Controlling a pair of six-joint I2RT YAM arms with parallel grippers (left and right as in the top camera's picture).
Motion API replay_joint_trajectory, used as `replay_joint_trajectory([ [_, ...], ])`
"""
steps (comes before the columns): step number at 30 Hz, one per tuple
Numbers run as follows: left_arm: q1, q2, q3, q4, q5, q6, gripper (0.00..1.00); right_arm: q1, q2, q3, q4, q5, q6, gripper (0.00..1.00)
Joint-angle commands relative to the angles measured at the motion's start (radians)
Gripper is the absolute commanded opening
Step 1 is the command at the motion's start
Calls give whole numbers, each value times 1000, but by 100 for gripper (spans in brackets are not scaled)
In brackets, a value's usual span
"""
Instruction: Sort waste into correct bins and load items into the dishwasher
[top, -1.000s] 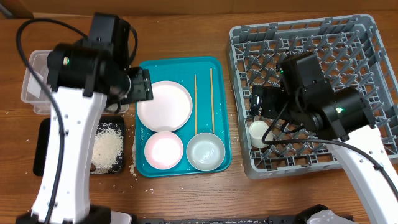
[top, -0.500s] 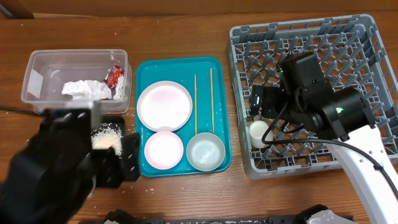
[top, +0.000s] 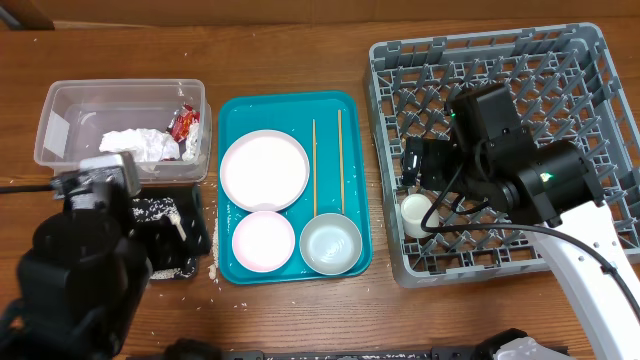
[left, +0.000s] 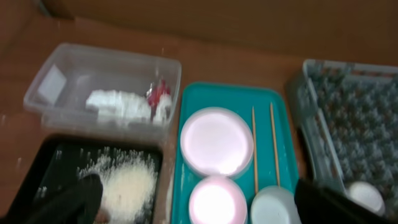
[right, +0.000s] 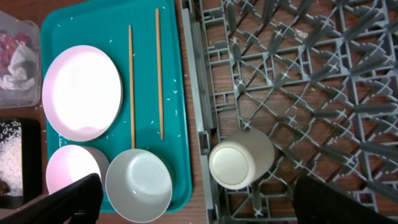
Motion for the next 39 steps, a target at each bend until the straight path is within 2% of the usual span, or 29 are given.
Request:
replay_joint_trajectory([
  [1,162,-165,-297,212,245,195,100,2,-2,14,6,-2,0,100],
  [5,225,-339,-575,446,306,201,100,2,-2,14,6,-2,0,100],
  [8,241,-473,-750,566,314,197,100,2,-2,14,6,-2,0,100],
  [18,269,-895,-1228,860,325,192,100,2,-2,14,6,-2,0,100],
  [27,274,-892,-1464,1051,353,190,100,2,-2,14,6,-2,0,100],
  [30,274,-892,-1525,1054,355,190,100,2,-2,14,6,-2,0,100],
  [39,274,-890,-1544,1099,352,191,100,2,-2,14,6,-2,0,100],
])
